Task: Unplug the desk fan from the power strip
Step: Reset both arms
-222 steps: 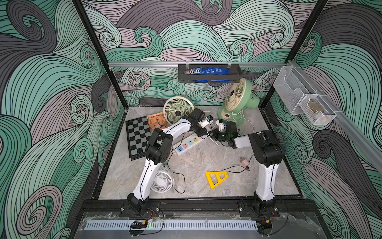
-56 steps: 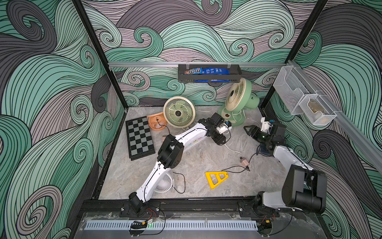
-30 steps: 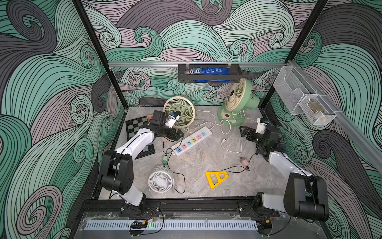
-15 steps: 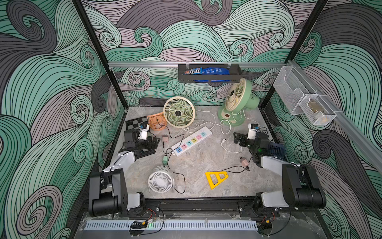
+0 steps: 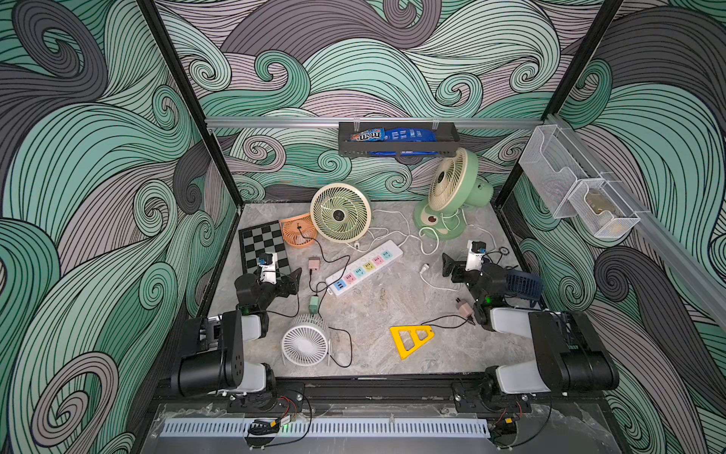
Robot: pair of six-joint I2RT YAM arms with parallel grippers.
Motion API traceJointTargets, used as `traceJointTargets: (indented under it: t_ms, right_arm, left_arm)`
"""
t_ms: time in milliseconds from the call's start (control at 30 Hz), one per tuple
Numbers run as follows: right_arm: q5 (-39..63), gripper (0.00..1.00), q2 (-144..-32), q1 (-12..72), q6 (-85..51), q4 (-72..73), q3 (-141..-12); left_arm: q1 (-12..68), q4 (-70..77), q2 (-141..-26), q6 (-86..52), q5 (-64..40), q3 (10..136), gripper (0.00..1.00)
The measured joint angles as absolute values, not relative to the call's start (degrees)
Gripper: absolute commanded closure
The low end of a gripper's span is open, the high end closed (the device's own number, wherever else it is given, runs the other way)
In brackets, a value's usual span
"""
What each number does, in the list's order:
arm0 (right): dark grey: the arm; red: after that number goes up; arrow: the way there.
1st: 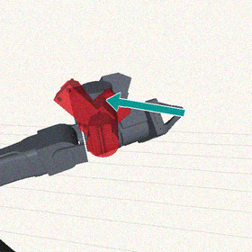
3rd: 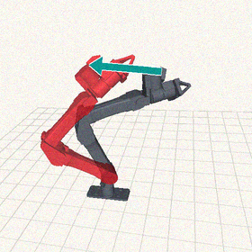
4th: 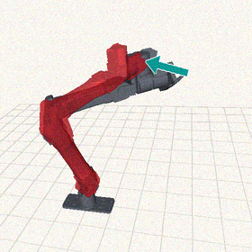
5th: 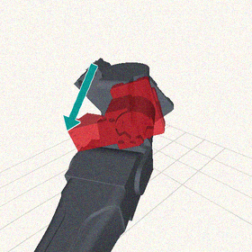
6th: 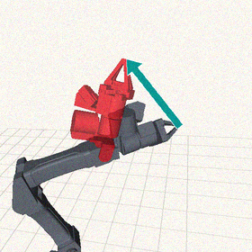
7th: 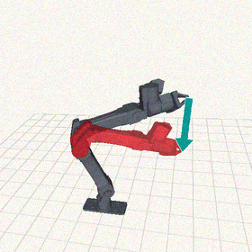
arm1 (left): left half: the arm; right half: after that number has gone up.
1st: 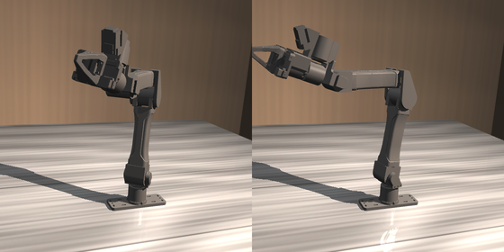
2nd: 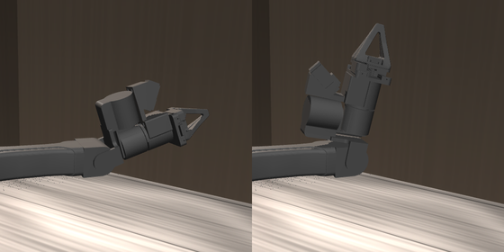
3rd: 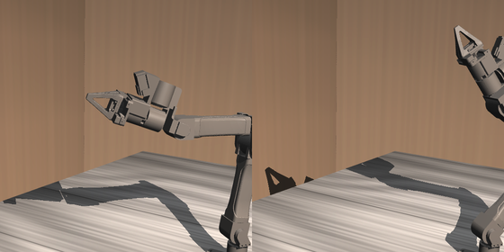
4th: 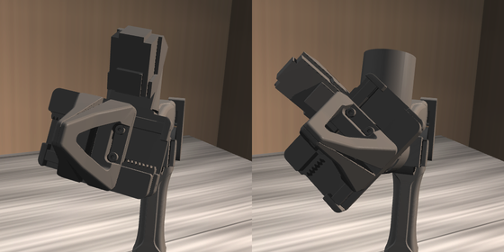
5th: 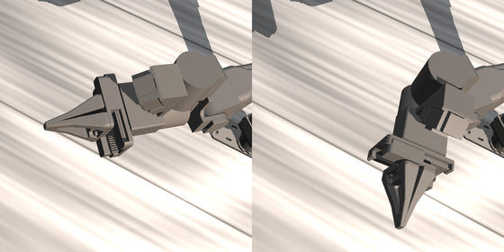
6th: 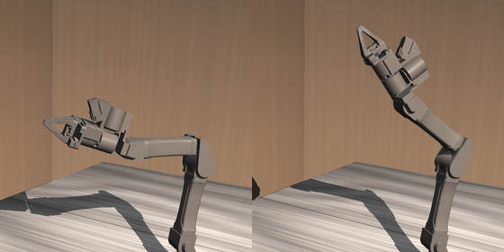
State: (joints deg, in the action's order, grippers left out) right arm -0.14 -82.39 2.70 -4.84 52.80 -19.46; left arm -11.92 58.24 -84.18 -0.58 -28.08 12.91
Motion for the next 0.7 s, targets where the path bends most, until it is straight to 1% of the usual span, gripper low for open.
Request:
traceJointTargets:
  t_ms: [67, 167, 300, 467, 700]
  right_arm:
    - [-0.73, 0.01, -82.39, 3.2, -3.79, 54.98, -18.5]
    - [-1.58, 0.01, -82.39, 3.31, -2.7, 58.96, -16.53]
    - [-2.92, 0.01, -83.4, 2.7, -2.33, 66.26, -13.17]
    - [-2.72, 0.01, -89.54, 1.58, -2.33, 76.07, -10.2]
    - [-1.98, 0.01, -90.11, 2.31, -1.28, 78.74, -10.41]
  left_arm:
    - [-11.84, 64.9, -89.03, -1.17, -27.75, 11.77, 0.01]
    - [-11.44, 70.11, -93.56, -2.02, -25.89, 11.07, 0.01]
    - [-10.96, 74.54, -94.37, -2.46, -23.7, 10.96, 0.01]
    - [-10.79, 77.08, -94.83, -3.29, -21.21, 11.03, 0.01]
    - [-10.68, 77.89, -94.83, -3.62, -19.94, 11.03, 0.01]
